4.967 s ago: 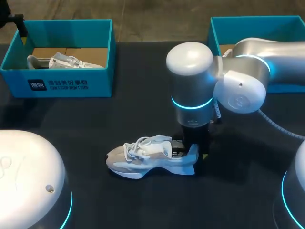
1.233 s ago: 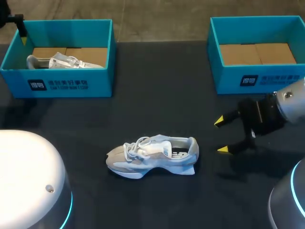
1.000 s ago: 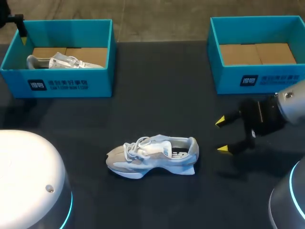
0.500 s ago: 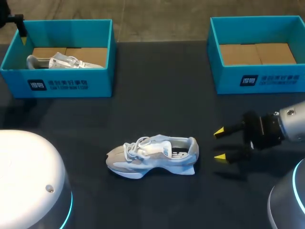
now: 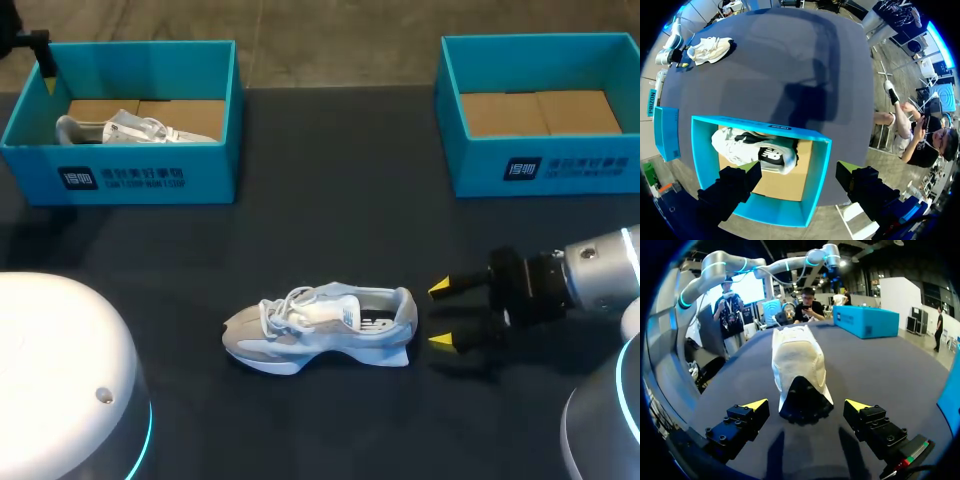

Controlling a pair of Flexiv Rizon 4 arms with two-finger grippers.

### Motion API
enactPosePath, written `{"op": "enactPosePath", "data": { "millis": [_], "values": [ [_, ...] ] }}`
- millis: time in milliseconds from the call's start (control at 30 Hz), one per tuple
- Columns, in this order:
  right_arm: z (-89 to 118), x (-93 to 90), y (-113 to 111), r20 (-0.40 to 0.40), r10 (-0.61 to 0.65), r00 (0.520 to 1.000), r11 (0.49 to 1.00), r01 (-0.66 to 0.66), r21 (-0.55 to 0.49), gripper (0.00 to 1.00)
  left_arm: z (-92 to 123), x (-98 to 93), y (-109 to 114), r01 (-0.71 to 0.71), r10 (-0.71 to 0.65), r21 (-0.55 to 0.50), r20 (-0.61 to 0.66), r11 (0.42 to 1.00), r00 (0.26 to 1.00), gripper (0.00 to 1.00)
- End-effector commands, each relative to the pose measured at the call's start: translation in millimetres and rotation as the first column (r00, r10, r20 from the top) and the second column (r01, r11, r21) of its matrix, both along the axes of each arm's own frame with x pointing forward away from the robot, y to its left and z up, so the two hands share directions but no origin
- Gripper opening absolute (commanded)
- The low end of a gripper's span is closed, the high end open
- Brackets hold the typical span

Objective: Take the shoe out of the shoebox, open the shoe tongue, remove and reinsert the insole, then place the shoe into the shoebox

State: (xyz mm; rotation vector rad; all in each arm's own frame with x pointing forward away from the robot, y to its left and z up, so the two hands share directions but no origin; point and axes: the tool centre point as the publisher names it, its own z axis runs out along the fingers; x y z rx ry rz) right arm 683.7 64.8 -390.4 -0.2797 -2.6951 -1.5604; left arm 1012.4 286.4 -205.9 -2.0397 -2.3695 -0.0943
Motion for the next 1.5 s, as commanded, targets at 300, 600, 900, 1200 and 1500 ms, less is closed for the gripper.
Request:
{"op": "enactPosePath", "data": {
  "millis": [300, 600, 900, 1200, 1500],
  "values": [
    [-11.0, 3.6, 17.8, 0.055, 0.016, 0.998, 1.000, -0.018, 0.023, 1.00, 0.2, -1.5, -0.1, -0.001, 0.001, 0.002, 0.003, 1.000, 1.000, 1.00],
    [-16.0, 2.7, 30.2, 0.071, 0.031, 0.997, 0.999, -0.033, 0.034, 1.00, 0.2, -1.5, -0.1, -0.001, 0.001, 0.002, 0.003, 1.000, 1.000, 1.00],
    [-18.1, 2.4, 39.5, 0.080, 0.042, 0.996, 0.998, -0.045, 0.046, 1.00, 0.2, -1.5, -0.1, -0.001, 0.001, 0.002, 0.003, 1.000, 1.000, 1.00],
    [-17.0, 2.1, 45.8, 0.087, 0.046, 0.995, 0.997, -0.051, 0.053, 1.00, 0.2, -1.5, -0.1, -0.001, 0.001, 0.002, 0.003, 1.000, 1.000, 1.00],
    [-19.9, 3.4, 51.6, 0.092, 0.054, 0.994, 0.997, -0.059, 0.052, 1.00, 0.2, -1.5, -0.1, -0.001, 0.001, 0.002, 0.003, 1.000, 1.000, 1.00]
  ]
}}
